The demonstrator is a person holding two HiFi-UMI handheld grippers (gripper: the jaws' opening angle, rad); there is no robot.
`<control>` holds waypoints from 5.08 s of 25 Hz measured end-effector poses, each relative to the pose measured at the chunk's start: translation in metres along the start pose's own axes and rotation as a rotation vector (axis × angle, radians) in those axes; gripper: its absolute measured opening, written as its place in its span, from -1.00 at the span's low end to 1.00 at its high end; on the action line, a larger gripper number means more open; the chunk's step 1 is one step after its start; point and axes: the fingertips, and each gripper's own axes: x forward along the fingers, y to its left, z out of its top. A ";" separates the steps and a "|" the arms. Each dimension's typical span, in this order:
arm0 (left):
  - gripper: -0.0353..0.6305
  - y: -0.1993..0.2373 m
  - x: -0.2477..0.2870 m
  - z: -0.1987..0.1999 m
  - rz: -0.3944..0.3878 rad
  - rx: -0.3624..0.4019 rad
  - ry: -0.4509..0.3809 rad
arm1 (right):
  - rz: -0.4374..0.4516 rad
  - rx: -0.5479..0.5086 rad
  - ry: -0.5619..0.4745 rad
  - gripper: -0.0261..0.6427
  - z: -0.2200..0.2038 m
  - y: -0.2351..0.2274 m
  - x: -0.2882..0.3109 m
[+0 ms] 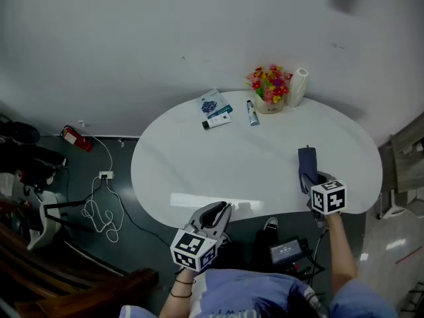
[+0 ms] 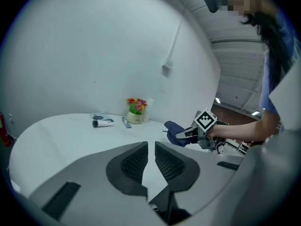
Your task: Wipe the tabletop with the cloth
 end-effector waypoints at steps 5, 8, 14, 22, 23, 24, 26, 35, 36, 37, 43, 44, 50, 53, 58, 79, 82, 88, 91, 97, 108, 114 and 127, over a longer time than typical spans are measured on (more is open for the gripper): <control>-0.77 0.061 -0.071 -0.023 0.087 -0.043 -0.015 | 0.126 -0.067 -0.024 -0.72 0.030 0.130 0.042; -0.77 0.093 -0.109 -0.036 0.144 -0.065 -0.028 | 0.207 -0.113 -0.027 -0.72 0.043 0.207 0.065; -0.77 0.144 -0.176 -0.054 0.269 -0.140 -0.077 | 0.380 -0.214 -0.010 -0.72 0.058 0.357 0.098; -0.77 0.175 -0.240 -0.090 0.399 -0.244 -0.108 | 0.595 -0.346 0.073 -0.72 0.028 0.520 0.122; -0.77 0.176 -0.246 -0.094 0.411 -0.253 -0.107 | 0.614 -0.358 0.087 -0.72 0.021 0.534 0.125; -0.77 0.178 -0.252 -0.099 0.423 -0.260 -0.105 | 0.632 -0.370 0.101 -0.72 0.014 0.547 0.127; -0.77 0.179 -0.262 -0.107 0.440 -0.274 -0.100 | 0.658 -0.397 0.129 -0.72 0.000 0.567 0.131; -0.77 0.178 -0.255 -0.113 0.409 -0.263 -0.077 | 0.590 -0.433 0.209 -0.72 -0.036 0.542 0.154; -0.77 0.177 -0.249 -0.110 0.395 -0.255 -0.076 | 0.571 -0.421 0.212 -0.72 -0.037 0.530 0.156; -0.77 0.175 -0.243 -0.106 0.380 -0.246 -0.075 | 0.553 -0.409 0.214 -0.72 -0.037 0.517 0.156; -0.77 0.153 -0.196 -0.080 0.272 -0.166 -0.057 | 0.438 -0.328 0.203 -0.72 -0.034 0.431 0.149; -0.77 0.148 -0.186 -0.076 0.255 -0.156 -0.052 | 0.419 -0.314 0.199 -0.72 -0.033 0.414 0.146; -0.77 0.105 -0.116 -0.055 0.157 -0.112 -0.028 | 0.302 -0.226 0.175 -0.72 -0.033 0.297 0.123; -0.77 0.071 -0.074 -0.043 0.093 -0.095 -0.019 | 0.234 -0.175 0.172 -0.72 -0.039 0.228 0.107; -0.77 0.008 -0.002 -0.024 -0.006 -0.055 0.001 | 0.133 -0.084 0.159 -0.72 -0.051 0.112 0.075; -0.77 -0.212 0.194 0.003 -0.256 0.066 0.109 | -0.264 0.296 0.100 -0.72 -0.158 -0.280 -0.087; -0.77 -0.230 0.206 0.004 -0.272 0.076 0.115 | -0.317 0.348 0.104 -0.72 -0.183 -0.311 -0.111; -0.77 -0.243 0.214 0.003 -0.266 0.078 0.121 | -0.370 0.412 0.128 -0.72 -0.226 -0.351 -0.140; -0.77 -0.241 0.211 0.000 -0.245 0.072 0.124 | -0.370 0.405 0.136 -0.72 -0.230 -0.356 -0.144; -0.77 -0.221 0.193 -0.003 -0.191 0.053 0.113 | -0.341 0.363 0.111 -0.72 -0.211 -0.341 -0.136; -0.77 -0.160 0.112 -0.008 -0.096 0.009 0.050 | -0.244 0.230 0.024 -0.72 -0.134 -0.231 -0.114; -0.77 -0.104 0.035 -0.024 -0.023 -0.021 0.023 | -0.130 0.119 0.013 -0.72 -0.100 -0.118 -0.082; -0.77 0.021 -0.143 -0.079 0.206 -0.094 -0.031 | 0.267 -0.155 -0.015 -0.72 -0.046 0.217 0.006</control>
